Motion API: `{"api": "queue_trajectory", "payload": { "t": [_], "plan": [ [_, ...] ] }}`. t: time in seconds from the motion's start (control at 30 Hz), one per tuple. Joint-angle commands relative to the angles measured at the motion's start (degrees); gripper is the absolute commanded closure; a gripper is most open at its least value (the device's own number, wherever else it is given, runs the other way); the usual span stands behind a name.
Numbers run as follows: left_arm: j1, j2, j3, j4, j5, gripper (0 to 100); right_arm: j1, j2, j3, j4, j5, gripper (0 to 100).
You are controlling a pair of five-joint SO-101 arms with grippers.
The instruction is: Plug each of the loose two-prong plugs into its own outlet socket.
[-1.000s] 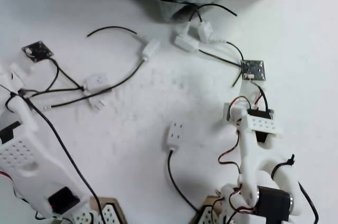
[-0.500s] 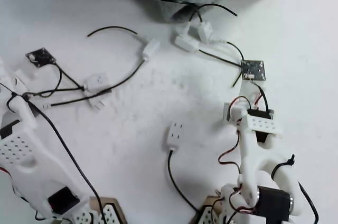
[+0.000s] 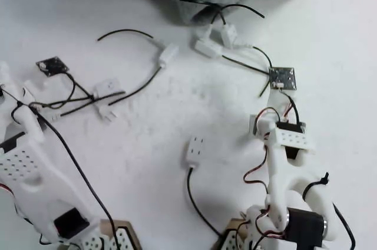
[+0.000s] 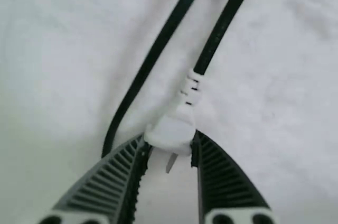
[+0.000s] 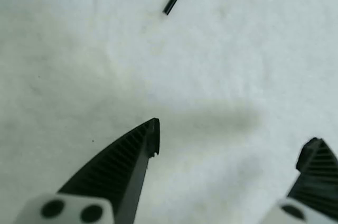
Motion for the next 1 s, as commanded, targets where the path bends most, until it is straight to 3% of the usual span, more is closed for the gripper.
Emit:
{"api": "queue_trajectory", "payload": {
  "t": [0.0, 0.13, 0.33, 0.4, 0.6, 0.83, 0.97],
  "plan": [
    [2.15, -1.19, -1.23, 6.33, -31.3, 97, -0.31, -0.13, -0.7, -0.84, 0.18, 59.8],
    [5.05, -1.19, -1.23, 13.89, -27.6, 97, -0.31, -0.13, -0.7, -0.84, 0.18, 59.8],
    [11.65, -0.92, -0.79, 15.3, -5.19, 97, -0.31, -0.13, -0.7, -0.84, 0.18, 59.8],
    [12.79, -0.75, -0.62, 15.74, -1.23, 97, -0.31, -0.13, -0.7, -0.84, 0.18, 59.8],
    [16.48, -0.48, -0.62, 15.74, -1.23, 97, -0.31, -0.13, -0.7, -0.84, 0.18, 59.8],
    [28.0, -0.4, -0.62, 15.74, -4.22, 97, -0.31, -0.13, -0.7, -0.84, 0.18, 59.8],
    [34.15, -0.31, -0.62, 12.66, 0.09, 97, -0.31, -0.13, -0.7, -0.84, 0.18, 59.8]
  ]
}}
